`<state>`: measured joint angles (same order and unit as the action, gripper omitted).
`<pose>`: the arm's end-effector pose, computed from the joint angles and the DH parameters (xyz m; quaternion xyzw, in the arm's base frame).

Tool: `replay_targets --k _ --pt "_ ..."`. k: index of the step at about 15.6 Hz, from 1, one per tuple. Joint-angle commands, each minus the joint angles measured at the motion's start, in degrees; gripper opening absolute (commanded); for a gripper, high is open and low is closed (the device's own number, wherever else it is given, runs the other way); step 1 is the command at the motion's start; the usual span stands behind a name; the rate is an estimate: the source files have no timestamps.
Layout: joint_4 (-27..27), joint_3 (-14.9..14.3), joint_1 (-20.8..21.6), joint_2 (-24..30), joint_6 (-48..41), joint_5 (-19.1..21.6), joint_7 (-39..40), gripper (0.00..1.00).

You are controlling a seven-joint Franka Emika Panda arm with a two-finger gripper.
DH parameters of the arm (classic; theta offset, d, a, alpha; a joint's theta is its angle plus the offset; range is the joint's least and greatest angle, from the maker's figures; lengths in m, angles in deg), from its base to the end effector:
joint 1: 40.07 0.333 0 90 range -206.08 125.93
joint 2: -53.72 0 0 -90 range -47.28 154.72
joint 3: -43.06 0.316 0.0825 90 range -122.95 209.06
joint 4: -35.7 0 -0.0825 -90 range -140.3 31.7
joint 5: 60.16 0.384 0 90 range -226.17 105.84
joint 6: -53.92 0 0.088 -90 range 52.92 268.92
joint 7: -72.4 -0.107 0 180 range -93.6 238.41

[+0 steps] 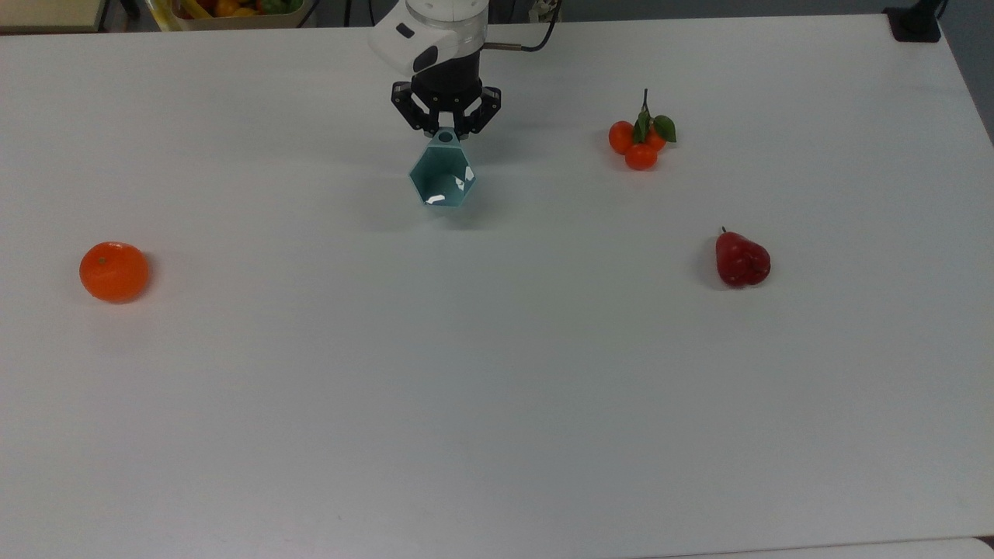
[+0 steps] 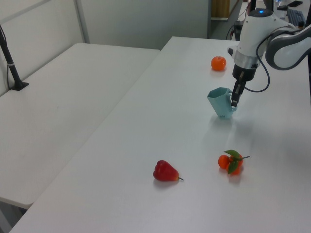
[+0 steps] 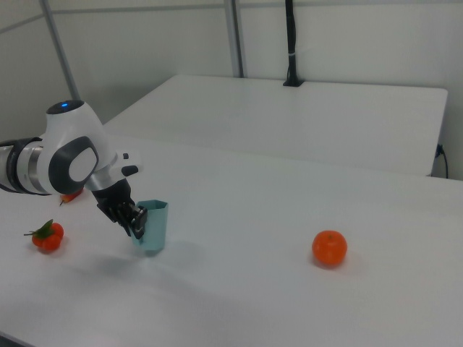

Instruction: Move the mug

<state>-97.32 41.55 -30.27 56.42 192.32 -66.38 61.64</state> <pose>0.5106 0.0738 0.3734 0.9967 0.0164 0.0757 0.0260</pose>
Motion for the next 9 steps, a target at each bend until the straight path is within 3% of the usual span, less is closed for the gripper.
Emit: replay_targets --k 1,3,6,9 --pt "-1.4 -0.4 1.0 0.5 1.3 -0.9 -2.9 0.26" --pt "-1.3 -0.4 1.0 0.6 -0.5 -0.9 -2.9 0.30" --pt "-0.3 -0.4 1.2 0.7 -7.8 -1.0 -2.4 0.53" --pt "2.7 -0.4 1.2 0.5 -13.3 -1.0 -2.1 0.86"
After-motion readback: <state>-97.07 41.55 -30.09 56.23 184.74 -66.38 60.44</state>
